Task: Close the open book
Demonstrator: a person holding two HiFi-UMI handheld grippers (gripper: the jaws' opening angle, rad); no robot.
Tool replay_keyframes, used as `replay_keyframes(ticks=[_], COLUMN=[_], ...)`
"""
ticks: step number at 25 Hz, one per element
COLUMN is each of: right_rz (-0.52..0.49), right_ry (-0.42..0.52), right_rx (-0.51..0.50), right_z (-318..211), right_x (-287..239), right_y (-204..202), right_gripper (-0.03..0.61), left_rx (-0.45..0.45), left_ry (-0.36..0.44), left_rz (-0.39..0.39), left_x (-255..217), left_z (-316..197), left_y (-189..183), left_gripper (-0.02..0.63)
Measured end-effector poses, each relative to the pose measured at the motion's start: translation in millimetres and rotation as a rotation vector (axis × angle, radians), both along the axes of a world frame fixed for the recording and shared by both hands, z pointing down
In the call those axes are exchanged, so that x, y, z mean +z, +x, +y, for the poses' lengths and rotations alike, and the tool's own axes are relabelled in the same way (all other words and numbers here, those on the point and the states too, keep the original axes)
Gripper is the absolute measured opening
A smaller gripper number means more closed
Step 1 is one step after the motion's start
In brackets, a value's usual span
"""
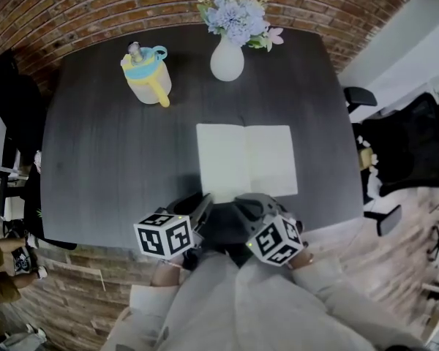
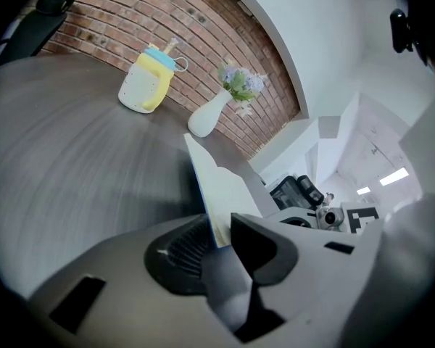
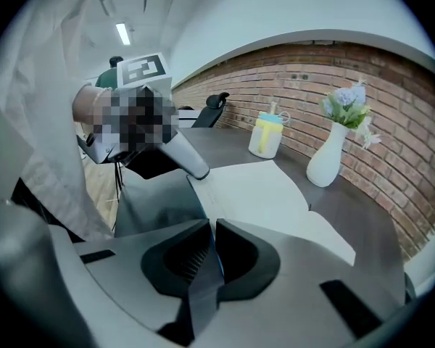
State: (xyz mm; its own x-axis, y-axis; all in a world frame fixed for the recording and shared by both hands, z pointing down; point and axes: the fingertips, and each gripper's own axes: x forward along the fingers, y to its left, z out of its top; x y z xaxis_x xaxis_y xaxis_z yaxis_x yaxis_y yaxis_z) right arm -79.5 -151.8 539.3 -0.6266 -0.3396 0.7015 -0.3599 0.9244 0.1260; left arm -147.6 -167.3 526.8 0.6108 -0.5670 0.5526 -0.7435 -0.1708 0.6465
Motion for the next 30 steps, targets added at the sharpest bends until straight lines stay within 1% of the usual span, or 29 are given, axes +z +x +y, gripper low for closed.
replay_keyframes(ticks=[2, 4, 7, 11, 15, 17, 19, 24, 28, 30], right_rz=[-0.001, 0.008, -0.041, -0.061, -0.088, -0.112, -0.116, -0.172, -0.150, -0.164], right_ry=[0.007, -0.006, -0.023, -0.015, 0.011, 0.023, 0.027, 0.045, 0.029, 0.030], right_rx=[-0.010, -0.016, 0.019, 0.046, 0.118, 0.151, 0.183, 0.277, 0.339, 0.378], right_z=[0.6, 0.9, 0.2, -6.1, -15.3, -19.5, -23.3, -33.9, -36.6, -38.9], right_x=[-2.7, -8.1, -7.9, -18.1, -27.2, -36.9, -47.4, -42.4, -44.6, -45.8], right_y=[0.7, 0.7, -0.6, 4.9, 16.3, 20.8, 27.0, 43.4, 62.6, 72.6], right_gripper=[0.026, 0.028, 0.028, 0.028, 0.028, 0.028, 0.028, 0.026, 0.027, 0.026], left_rx=[0.007, 0.016, 0.027, 0.065, 0.101, 0.123, 0.152, 0.217, 0.269, 0.294], left_ry=[0.012, 0.024, 0.034, 0.049, 0.074, 0.090, 0.112, 0.149, 0.163, 0.171], left_rz=[-0.003, -0.002, -0.013, -0.035, -0.020, -0.013, -0.007, 0.012, 0.036, 0.042], left_x=[-4.2, -9.1, -13.5, -18.2, -29.2, -36.7, -44.2, -55.2, -59.0, -60.9], left_z=[-0.4, -1.1, -2.6, -4.1, -5.5, -7.2, -9.3, -15.6, -20.9, -23.1], left_y=[1.0, 2.2, 2.4, 5.3, 13.6, 19.4, 27.7, 49.2, 68.3, 79.3], left_gripper=[0.090, 0.075, 0.058, 0.054, 0.051, 0.049, 0.048, 0.044, 0.043, 0.041])
